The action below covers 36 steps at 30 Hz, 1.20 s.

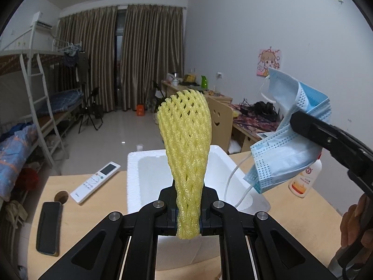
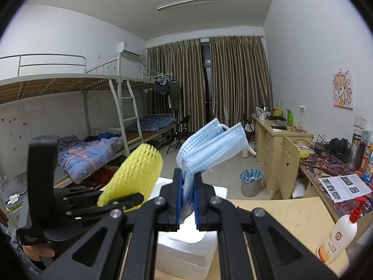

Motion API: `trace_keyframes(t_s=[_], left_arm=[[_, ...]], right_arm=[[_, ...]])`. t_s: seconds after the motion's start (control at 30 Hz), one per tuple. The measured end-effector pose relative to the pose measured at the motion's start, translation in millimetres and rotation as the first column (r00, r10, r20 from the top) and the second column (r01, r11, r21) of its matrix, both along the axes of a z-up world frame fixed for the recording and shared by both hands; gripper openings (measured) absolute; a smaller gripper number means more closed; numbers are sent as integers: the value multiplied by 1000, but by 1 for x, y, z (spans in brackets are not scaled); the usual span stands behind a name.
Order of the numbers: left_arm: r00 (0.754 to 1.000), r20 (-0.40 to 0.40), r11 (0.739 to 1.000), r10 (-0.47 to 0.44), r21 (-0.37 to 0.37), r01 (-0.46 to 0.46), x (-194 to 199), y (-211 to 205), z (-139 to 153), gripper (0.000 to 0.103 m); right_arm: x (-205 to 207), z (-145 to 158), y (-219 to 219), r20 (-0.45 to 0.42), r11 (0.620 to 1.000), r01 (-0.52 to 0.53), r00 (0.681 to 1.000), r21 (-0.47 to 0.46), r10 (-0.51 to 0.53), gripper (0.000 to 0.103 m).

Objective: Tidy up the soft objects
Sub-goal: 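Open the left gripper to drop the yellow sleeve into the box, then lower the mask into the box and open the right gripper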

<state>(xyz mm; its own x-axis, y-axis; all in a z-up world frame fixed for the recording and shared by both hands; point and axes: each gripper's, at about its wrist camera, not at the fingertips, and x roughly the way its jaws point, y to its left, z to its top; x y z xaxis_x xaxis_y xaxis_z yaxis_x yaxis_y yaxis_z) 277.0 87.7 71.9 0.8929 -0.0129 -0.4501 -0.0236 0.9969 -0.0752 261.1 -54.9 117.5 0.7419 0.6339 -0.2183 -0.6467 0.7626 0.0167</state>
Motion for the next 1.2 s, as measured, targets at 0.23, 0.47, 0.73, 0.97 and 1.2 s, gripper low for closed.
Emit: trace_keyframes(t_s=[0.23, 0.47, 0.73, 0.97, 1.2], left_arm=[[998, -63, 1000, -20, -11, 20, 28, 6, -14, 11], [996, -85, 1000, -6, -10, 6, 41, 10, -22, 14], [997, -39, 998, 61, 13, -61, 33, 13, -19, 97], [994, -10, 993, 109, 39, -109, 21, 17, -15, 98], [990, 26, 990, 139, 32, -139, 0, 27, -10, 98]], right_arm=[[11, -4, 2, -23, 1000, 10, 1000, -5, -11, 11], [15, -8, 1, -31, 1000, 15, 999, -15, -15, 11], [16, -5, 2, -33, 1000, 25, 999, -13, -26, 11], [18, -5, 0, -34, 1000, 24, 999, -15, -24, 11], [21, -3, 8, -32, 1000, 12, 999, -20, -12, 11]])
